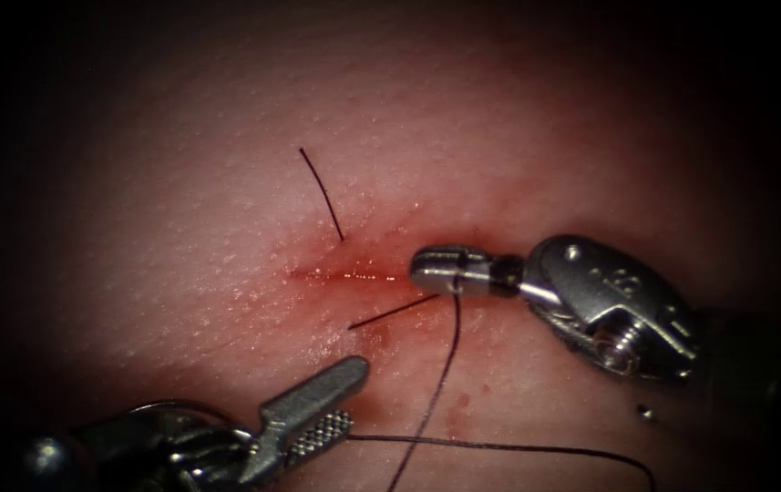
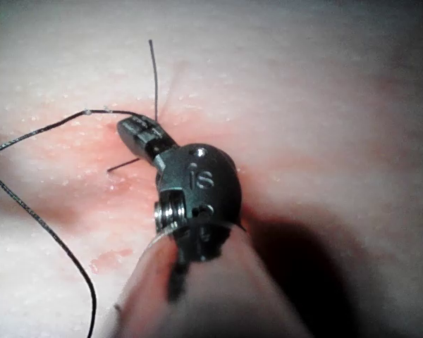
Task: Wound Closure
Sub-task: Use the right gripper to hand off a longer length of suture to the left
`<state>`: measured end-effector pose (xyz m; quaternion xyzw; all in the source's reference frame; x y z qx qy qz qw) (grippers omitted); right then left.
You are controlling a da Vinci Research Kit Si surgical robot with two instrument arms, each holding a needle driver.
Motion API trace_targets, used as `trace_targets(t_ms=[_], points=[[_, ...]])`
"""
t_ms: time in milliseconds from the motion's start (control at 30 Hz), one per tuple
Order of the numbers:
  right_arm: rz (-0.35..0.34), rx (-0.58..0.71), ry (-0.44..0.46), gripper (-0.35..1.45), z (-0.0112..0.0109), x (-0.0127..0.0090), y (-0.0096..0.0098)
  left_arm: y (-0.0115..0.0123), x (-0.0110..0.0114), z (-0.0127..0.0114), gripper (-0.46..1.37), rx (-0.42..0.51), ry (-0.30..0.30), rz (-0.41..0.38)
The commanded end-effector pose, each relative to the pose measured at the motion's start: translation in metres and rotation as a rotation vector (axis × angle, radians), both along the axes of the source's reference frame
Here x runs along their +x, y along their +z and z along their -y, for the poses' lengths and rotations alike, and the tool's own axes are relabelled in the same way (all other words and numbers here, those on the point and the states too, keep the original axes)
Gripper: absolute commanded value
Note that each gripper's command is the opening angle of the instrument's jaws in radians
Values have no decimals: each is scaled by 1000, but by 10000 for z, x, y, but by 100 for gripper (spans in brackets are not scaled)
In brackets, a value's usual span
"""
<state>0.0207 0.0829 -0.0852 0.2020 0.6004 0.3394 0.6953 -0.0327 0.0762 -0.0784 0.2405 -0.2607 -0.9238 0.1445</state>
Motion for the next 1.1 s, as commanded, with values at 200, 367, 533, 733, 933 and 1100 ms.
trace_targets(t_ms=[200, 367, 533, 733, 933, 1100], points=[[4, -5, 4, -35, 0, 2, -2, 0, 0, 0, 25, 0, 8, 0], [5, -11, 3, -35, 0, 4, -3, 0, -1, -1, 26, -11, 39, 0], [7, -12, 5, -35, 0, 4, -3, 2, -5, -5, 25, -21, 70, 12], [7, -10, 7, -35, -1, 4, -3, 10, -13, -15, 29, -24, 87, 30], [10, -2, 13, -35, -7, 4, -5, 24, -22, -15, 35, -45, 129, 67], [9, 6, 8, -35, -13, 10, -6, 33, -27, -10, 36, -50, 179, 90]])
